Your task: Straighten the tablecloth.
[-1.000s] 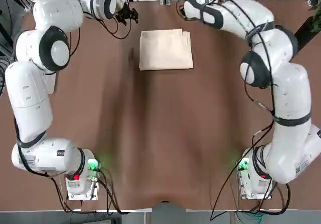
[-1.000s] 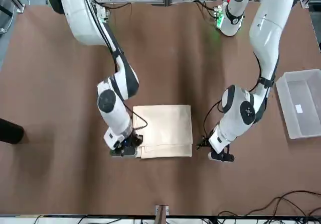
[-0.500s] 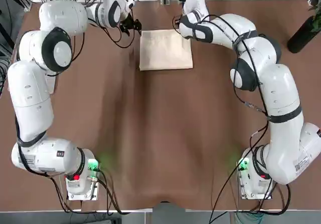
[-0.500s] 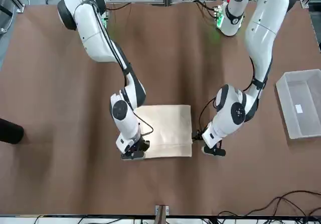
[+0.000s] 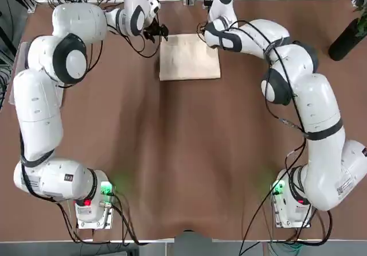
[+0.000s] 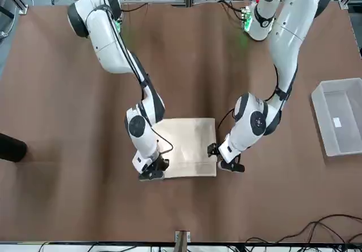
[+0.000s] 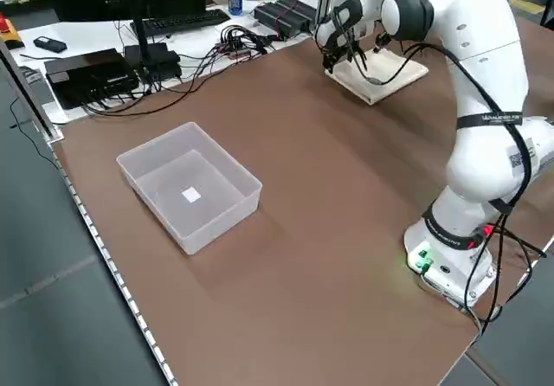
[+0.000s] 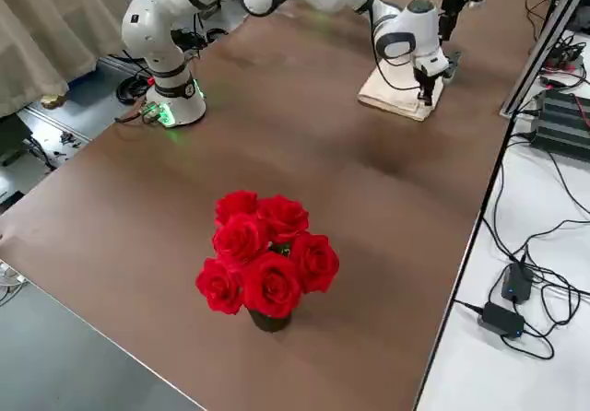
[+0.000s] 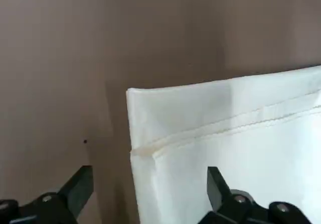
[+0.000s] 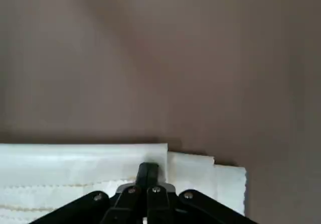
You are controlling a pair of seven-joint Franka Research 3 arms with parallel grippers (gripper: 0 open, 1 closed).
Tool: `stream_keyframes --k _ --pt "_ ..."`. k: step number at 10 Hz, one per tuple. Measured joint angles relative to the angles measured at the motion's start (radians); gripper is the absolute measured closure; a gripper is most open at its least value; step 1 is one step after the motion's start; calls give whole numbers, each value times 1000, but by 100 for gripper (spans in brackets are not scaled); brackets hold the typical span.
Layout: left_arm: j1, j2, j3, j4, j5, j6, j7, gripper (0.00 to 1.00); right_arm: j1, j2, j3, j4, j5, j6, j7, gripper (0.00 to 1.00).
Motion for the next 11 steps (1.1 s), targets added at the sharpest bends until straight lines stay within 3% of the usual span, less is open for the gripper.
stream_keyframes --k 8,10,11 --pt "-12 45 1 -4 0 42 1 3 3 9 -1 2 0 6 0 99" --pt "-14 45 0 -4 0 42 3 17 3 9 -1 2 0 6 0 99" --pt "-14 45 0 -3 0 43 3 32 3 9 -1 2 0 6 0 99"
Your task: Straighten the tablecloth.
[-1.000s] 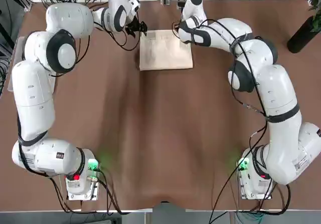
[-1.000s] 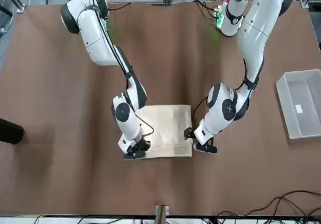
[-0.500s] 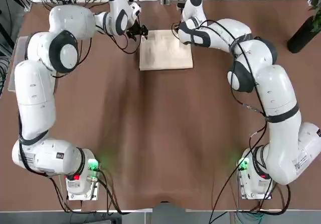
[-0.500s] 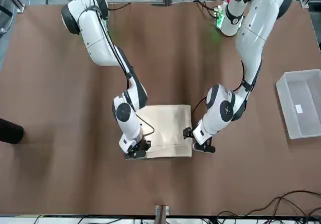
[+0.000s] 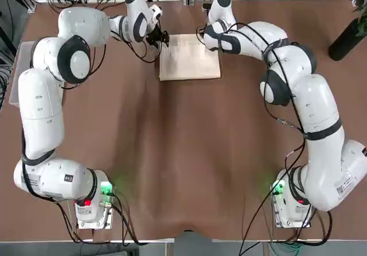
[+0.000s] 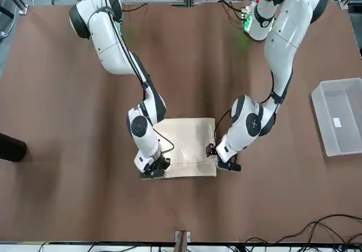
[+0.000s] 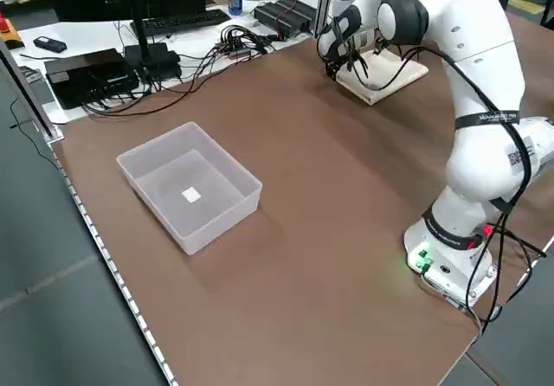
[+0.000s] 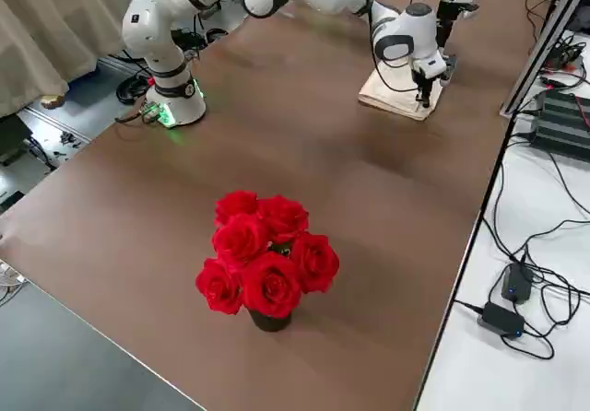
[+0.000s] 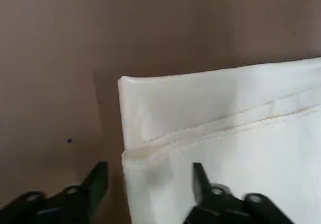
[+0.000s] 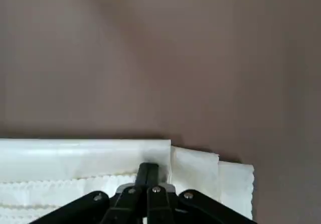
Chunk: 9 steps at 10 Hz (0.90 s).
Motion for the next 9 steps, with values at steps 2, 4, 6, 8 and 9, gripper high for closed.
stream_keyframes --k 2,4,6,8,9 --pt "0 0 0 1 0 1 2 63 0 0 0 0 0 0 0 99" --pt "2 0 2 5 0 2 4 92 0 0 0 0 0 0 0 99" --pt "4 0 3 6 0 2 5 96 0 0 0 0 0 1 0 99" --pt "4 0 3 7 0 2 5 96 0 0 0 0 0 1 0 99" --pt "3 -1 2 7 0 2 5 96 0 0 0 0 0 1 0 99"
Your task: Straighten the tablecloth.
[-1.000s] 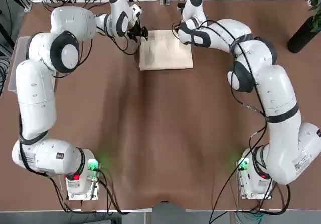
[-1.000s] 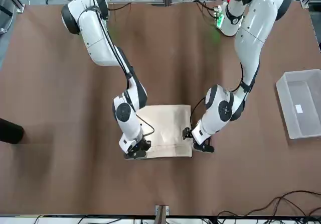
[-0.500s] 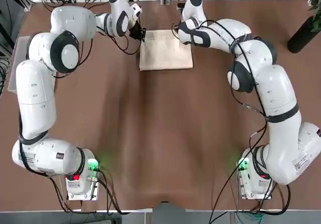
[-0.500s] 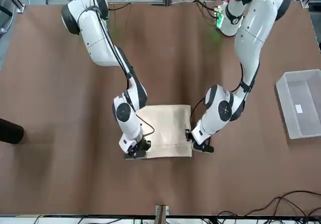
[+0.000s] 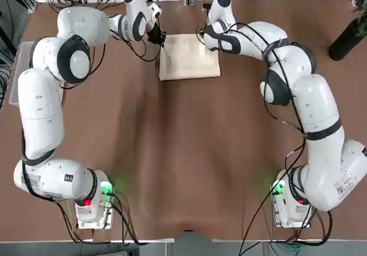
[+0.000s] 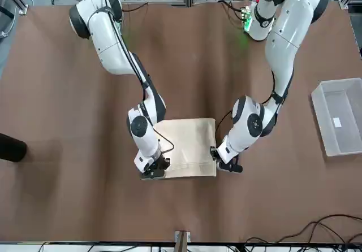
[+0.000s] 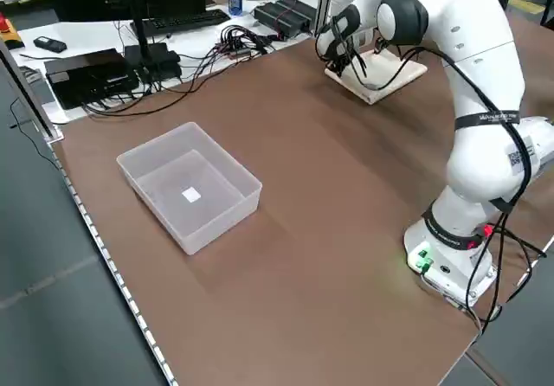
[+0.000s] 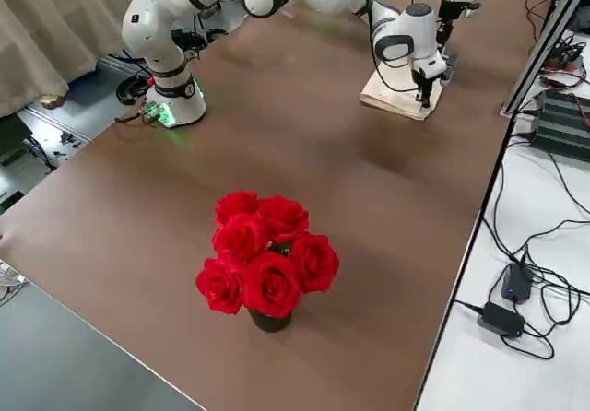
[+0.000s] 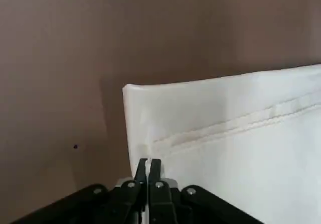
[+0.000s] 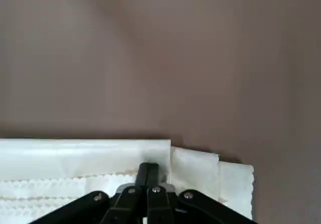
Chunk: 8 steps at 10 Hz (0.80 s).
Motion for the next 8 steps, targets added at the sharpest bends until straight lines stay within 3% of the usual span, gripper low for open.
stream_keyframes --k 5,8 --pt "-2 -50 -38 -43 0 -8 2 96 0 0 0 0 0 0 0 99" --pt "-3 -100 -81 -88 0 -146 2 96 0 0 0 0 0 0 0 99"
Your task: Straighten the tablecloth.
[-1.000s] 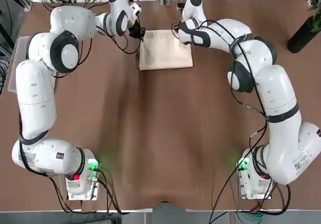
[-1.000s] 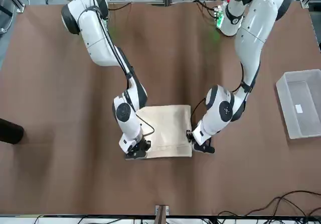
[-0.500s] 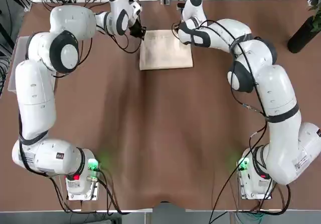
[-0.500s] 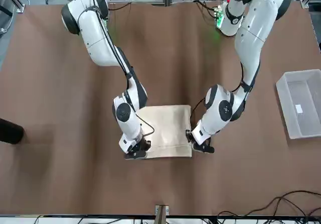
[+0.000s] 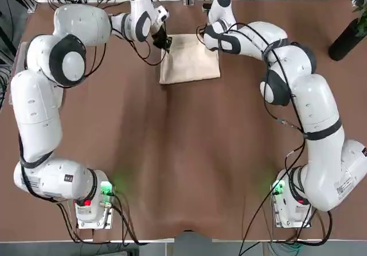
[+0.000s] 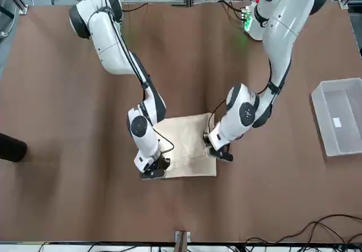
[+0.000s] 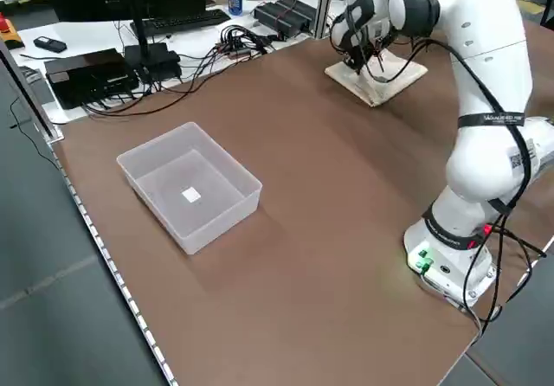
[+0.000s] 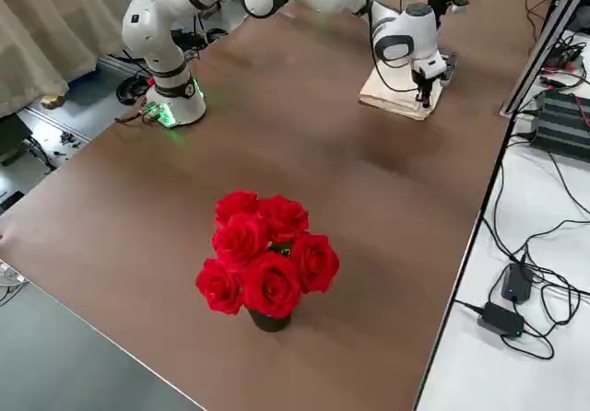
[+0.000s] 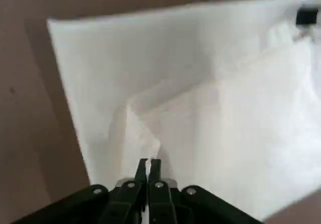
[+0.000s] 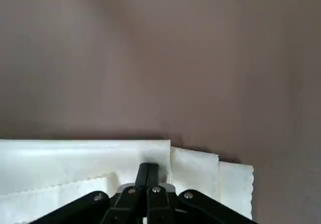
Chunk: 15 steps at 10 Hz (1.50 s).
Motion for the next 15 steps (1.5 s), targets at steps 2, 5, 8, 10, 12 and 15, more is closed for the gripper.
stream_keyframes --k 2,5,8,10,12,15 --pt "1 -20 -22 -3 0 -128 6 96 0 0 0 0 0 0 0 99" --pt "0 -27 -62 -8 0 -242 19 96 0 0 0 0 0 0 0 99" --pt "-26 -28 -88 -19 0 -266 19 96 0 0 0 0 0 0 0 99" --pt "-54 -28 -90 -43 0 -267 19 96 0 0 0 0 0 0 0 99" --pt "-63 -28 -102 -66 0 -267 20 96 0 0 0 0 0 0 0 99" --pt "-63 -36 -150 -109 0 -271 21 96 0 0 0 0 0 0 -5 99"
